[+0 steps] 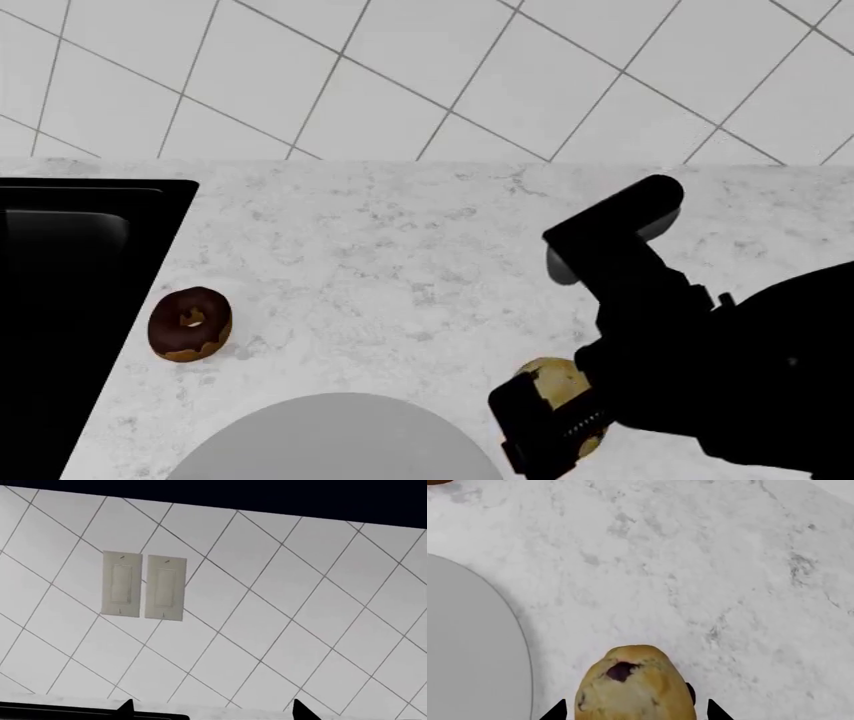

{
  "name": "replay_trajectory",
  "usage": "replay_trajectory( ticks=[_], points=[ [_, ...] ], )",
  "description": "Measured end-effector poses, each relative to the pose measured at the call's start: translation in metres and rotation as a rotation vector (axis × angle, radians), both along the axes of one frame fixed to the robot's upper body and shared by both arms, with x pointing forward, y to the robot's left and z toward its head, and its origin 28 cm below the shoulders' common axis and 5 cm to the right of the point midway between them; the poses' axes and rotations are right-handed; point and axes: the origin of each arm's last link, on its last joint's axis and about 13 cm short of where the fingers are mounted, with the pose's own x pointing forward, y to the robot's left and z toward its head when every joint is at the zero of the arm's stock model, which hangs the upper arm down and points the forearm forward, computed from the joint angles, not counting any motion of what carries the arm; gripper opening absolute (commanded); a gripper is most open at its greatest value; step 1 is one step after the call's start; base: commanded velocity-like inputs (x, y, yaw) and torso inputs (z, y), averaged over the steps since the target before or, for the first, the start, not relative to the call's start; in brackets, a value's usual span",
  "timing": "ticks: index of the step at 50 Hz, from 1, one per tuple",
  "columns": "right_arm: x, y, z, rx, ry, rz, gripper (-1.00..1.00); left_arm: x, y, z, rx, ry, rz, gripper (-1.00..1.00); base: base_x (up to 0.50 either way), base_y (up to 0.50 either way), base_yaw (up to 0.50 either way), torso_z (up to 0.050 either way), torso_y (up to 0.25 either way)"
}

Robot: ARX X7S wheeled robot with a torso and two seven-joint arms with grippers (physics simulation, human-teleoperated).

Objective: Place the pastries on the plates.

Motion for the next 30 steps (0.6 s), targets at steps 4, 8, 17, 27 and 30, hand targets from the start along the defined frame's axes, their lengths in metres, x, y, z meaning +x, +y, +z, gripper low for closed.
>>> replay_trajectory(
  ticks=[4, 8, 17, 27, 30],
  points=[
    [0.001, 0.001, -0.002, -0.002, 0.005, 0.001, 1.00, -0.001, 0.000, 0.000, -0.002, 0.001, -0.002, 1.00, 0.00, 0.00, 0.00, 0.000, 0.000],
    [0.001, 0.001, -0.004, -0.003, 0.011, 0.002, 1.00, -0.002, -0.001, 0.000, -0.004, 0.001, -0.003, 1.00, 0.00, 0.00, 0.00, 0.000, 0.000],
    [0.003, 0.001, -0.010, -0.009, 0.026, -0.001, 1.00, -0.005, -0.002, 0.001, -0.008, 0.002, -0.004, 1.00, 0.00, 0.00, 0.00, 0.000, 0.000],
    [0.005, 0.000, -0.011, -0.003, 0.036, -0.002, 1.00, -0.007, -0.003, 0.001, -0.011, 0.002, -0.005, 1.00, 0.00, 0.00, 0.00, 0.000, 0.000],
    [0.005, 0.000, -0.011, 0.000, 0.038, -0.002, 1.00, -0.007, -0.003, 0.001, -0.011, 0.002, -0.005, 1.00, 0.00, 0.00, 0.00, 0.000, 0.000]
  ],
)
